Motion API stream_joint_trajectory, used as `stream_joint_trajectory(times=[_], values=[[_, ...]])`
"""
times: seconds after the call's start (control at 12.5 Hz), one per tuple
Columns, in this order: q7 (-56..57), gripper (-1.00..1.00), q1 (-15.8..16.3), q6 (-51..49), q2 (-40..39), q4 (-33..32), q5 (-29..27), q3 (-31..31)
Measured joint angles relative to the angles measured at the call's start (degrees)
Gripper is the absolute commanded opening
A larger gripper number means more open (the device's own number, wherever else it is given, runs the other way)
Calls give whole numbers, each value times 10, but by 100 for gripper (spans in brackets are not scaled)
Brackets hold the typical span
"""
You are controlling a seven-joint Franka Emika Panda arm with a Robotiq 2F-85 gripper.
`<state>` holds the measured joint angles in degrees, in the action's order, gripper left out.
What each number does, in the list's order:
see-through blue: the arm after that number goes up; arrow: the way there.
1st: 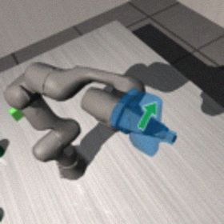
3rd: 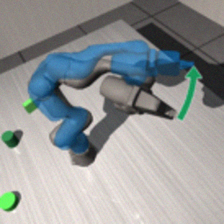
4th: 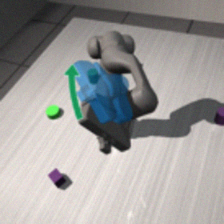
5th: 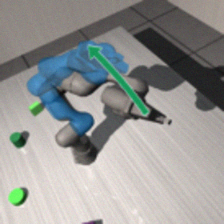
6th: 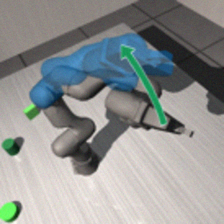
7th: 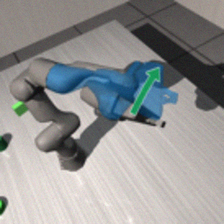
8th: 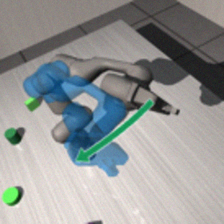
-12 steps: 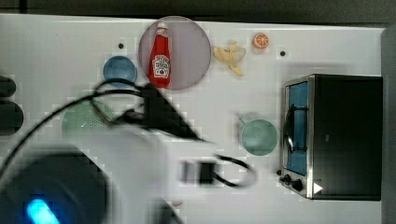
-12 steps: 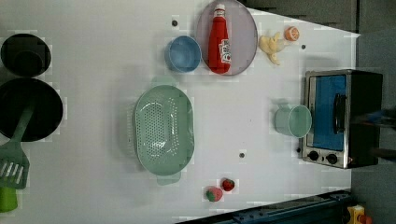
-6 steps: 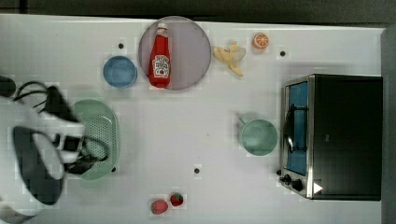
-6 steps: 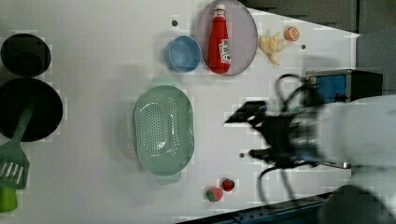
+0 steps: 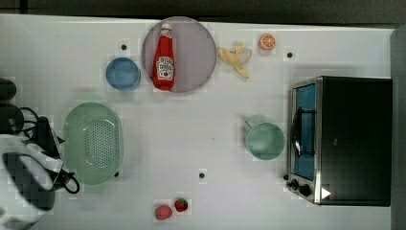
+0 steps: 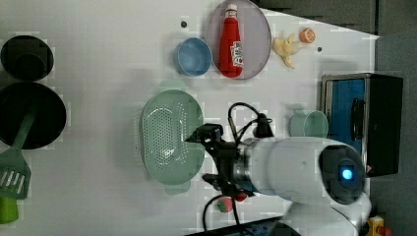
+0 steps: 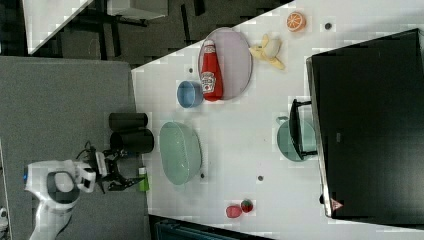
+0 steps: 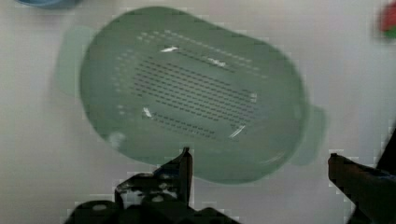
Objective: Drag strainer left to right.
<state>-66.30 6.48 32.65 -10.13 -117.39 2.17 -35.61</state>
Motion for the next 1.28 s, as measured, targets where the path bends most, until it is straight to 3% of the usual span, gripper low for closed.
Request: stream_joint_trajectory(times=[0.4, 0.64, 0.88, 1.28], values=[[-87, 100, -6, 189, -164, -6, 31, 26], [-108, 100, 2, 233, -250, -17, 39, 73], [-118, 100, 19, 223, -257, -46, 73, 133], [-135, 100, 27, 243, -245, -44, 60, 137]])
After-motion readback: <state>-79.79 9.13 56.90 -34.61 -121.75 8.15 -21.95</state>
